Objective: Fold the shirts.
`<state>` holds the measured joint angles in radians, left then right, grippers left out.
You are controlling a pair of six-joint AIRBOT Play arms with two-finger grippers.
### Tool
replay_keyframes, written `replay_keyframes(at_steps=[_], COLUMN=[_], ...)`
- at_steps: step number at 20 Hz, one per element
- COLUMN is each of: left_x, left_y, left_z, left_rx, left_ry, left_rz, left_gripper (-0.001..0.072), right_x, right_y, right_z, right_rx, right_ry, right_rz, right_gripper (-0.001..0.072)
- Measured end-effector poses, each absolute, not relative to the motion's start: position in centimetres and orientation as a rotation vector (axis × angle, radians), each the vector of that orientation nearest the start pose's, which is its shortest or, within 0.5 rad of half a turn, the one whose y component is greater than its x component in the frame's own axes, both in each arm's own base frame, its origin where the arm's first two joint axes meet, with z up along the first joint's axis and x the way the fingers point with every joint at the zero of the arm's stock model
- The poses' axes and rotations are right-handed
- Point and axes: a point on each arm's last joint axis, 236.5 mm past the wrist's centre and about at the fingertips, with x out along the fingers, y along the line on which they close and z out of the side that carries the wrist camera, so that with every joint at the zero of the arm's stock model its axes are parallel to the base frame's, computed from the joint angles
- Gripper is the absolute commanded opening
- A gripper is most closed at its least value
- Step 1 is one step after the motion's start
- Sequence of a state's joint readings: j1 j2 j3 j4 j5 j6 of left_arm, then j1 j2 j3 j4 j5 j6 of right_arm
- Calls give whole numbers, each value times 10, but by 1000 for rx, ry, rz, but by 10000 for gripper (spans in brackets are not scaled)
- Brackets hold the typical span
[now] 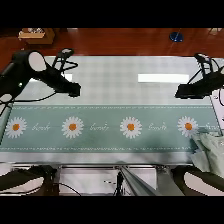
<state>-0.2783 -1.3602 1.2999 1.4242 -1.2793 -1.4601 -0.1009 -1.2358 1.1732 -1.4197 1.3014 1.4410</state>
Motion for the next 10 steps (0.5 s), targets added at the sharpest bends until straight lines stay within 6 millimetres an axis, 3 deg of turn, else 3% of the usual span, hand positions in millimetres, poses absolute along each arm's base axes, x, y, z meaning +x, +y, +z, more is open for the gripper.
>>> replay_keyframes(at_steps=[10], left_x=[360], left_y=[-125], left_z=[9], left_rx=[238], left_ry=[1397], left_rz=[-331], left_gripper=[490], right_x=[352], right_y=[-1], right_z=[16], right_rx=[-25], right_ry=[1379], right_rz=[81], right_gripper=[492])
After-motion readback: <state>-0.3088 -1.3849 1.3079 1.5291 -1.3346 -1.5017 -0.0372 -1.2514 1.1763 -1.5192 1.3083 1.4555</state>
